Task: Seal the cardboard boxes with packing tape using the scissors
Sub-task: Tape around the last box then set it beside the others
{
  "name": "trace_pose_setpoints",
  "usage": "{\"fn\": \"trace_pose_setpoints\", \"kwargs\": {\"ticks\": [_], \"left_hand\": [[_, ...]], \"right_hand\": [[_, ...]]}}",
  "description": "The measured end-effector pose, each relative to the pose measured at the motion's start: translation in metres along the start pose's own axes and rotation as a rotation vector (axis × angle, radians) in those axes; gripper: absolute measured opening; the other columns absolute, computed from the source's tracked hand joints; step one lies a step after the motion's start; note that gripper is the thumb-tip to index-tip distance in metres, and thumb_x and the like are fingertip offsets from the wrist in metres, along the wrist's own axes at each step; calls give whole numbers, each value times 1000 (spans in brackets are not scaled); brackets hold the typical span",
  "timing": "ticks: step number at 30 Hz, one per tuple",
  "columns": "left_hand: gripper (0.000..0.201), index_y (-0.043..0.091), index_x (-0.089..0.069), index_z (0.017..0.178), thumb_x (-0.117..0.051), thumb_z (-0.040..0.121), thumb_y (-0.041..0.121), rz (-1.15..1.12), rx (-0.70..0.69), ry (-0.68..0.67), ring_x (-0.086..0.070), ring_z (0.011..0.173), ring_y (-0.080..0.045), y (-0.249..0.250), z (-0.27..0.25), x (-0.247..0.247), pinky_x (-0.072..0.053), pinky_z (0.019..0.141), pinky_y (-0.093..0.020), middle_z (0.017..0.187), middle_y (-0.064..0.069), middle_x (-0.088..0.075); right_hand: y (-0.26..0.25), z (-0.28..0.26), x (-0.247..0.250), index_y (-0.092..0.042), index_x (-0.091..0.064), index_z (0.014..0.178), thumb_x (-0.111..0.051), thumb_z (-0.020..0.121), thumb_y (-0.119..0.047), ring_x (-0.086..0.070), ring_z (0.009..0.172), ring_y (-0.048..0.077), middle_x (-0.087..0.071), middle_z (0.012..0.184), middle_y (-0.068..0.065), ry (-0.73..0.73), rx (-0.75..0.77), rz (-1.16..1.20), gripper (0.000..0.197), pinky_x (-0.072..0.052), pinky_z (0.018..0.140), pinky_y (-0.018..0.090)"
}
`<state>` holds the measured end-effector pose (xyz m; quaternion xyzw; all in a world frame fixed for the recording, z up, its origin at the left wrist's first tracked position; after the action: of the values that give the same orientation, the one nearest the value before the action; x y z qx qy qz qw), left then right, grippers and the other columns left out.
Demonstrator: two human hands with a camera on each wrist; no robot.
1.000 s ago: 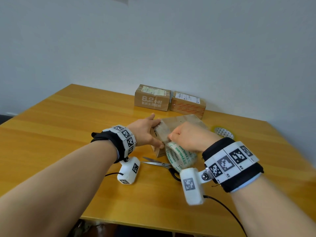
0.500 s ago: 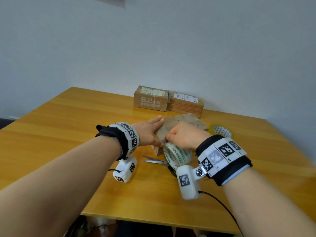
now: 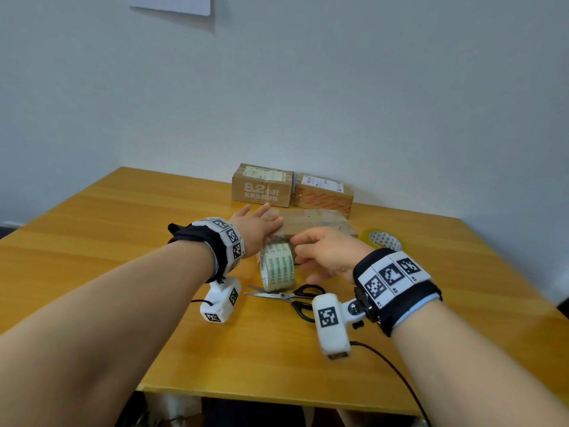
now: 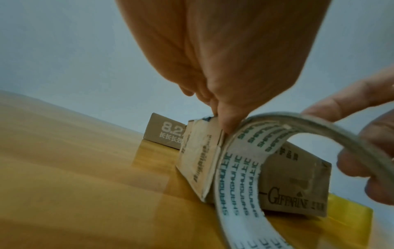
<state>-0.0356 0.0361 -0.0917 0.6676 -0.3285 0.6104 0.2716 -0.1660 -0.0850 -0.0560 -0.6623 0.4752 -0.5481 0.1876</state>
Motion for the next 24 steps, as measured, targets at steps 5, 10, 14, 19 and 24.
{"fn": "trace_pose_setpoints", "kwargs": {"ticks": [5, 10, 14, 19, 24], "left_hand": [[77, 37, 0, 156, -44, 100, 7, -35, 63, -13, 5, 152, -17, -7, -5, -7, -4, 123, -43, 165, 7, 8], [87, 32, 2, 156, -56, 94, 16, -194, 335, 33, -47, 133, -28, -11, -18, -4, -21, 116, -50, 161, -7, -23], [28, 8, -36, 120, -44, 93, 11, -687, 571, 167, -59, 81, -26, -13, -30, 11, -47, 75, -38, 99, -10, -60], [43, 13, -52, 122, -48, 99, 49, -1094, 541, -97, -58, 89, -20, 13, -40, 16, -33, 56, -31, 120, -7, -62], [40, 8, -53, 118, -56, 98, 42, -1101, 546, -125, -55, 94, -19, 18, -39, 2, -36, 58, -27, 108, -5, -59]], "right_hand": [[17, 1, -2, -10, -67, 109, -56, 98, -5, -64, 80, 23, -71, 108, 14, -5, -129, -262, 17, -56, 67, 29], [29, 10, -19, -12, -63, 130, -71, 92, -8, -62, 114, 25, -64, 125, 6, -126, -142, -580, 39, -53, 98, 36], [26, 11, -23, -15, -56, 136, -78, 87, -14, -59, 121, 28, -59, 135, 6, -185, -146, -763, 54, -51, 94, 37], [32, 19, -27, -14, -56, 130, -80, 83, -18, -65, 111, 30, -63, 128, 7, -228, -143, -1085, 53, -55, 88, 37], [59, 30, 12, -21, -70, 109, -75, 78, -33, -64, 83, 18, -70, 102, 0, -187, -139, -1249, 34, -60, 83, 40]]}}
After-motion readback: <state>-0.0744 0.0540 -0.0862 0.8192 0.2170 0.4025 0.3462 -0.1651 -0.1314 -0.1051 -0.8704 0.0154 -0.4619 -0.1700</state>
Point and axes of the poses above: each hand's wrist, its own z-axis towards the middle knuckle, its own x-axis out of the back of the hand, y = z × x, the point moved 3 cm from there along z, towards the middle knuckle
